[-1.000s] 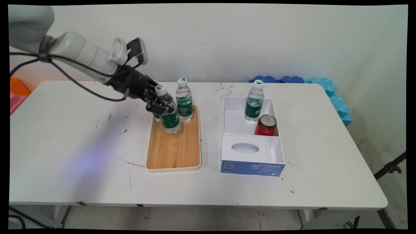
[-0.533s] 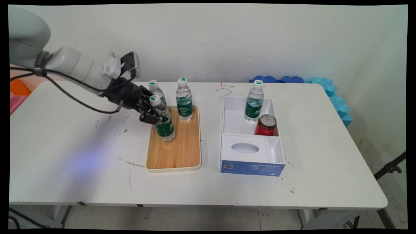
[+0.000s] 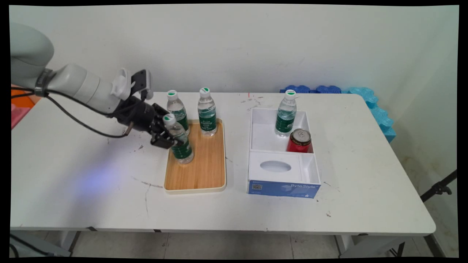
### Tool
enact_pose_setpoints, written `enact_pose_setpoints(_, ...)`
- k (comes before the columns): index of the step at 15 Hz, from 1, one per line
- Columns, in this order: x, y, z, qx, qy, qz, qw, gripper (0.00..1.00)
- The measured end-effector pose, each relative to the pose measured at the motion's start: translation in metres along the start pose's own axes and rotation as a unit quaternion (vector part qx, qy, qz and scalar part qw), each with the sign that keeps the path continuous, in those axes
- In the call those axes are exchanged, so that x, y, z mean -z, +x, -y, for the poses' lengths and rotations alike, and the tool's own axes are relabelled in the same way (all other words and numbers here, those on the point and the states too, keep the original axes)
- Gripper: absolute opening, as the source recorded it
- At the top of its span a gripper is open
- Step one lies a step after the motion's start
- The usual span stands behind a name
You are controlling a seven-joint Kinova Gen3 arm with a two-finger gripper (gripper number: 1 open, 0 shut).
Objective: Place the picked object on the tray
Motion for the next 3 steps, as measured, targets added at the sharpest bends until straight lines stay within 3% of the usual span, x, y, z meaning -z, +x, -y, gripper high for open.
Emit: enact_pose_setpoints(3,-0.0007,-0.0091,-0.0006,-0.009,-0.003,0.001,1.0000,1.00)
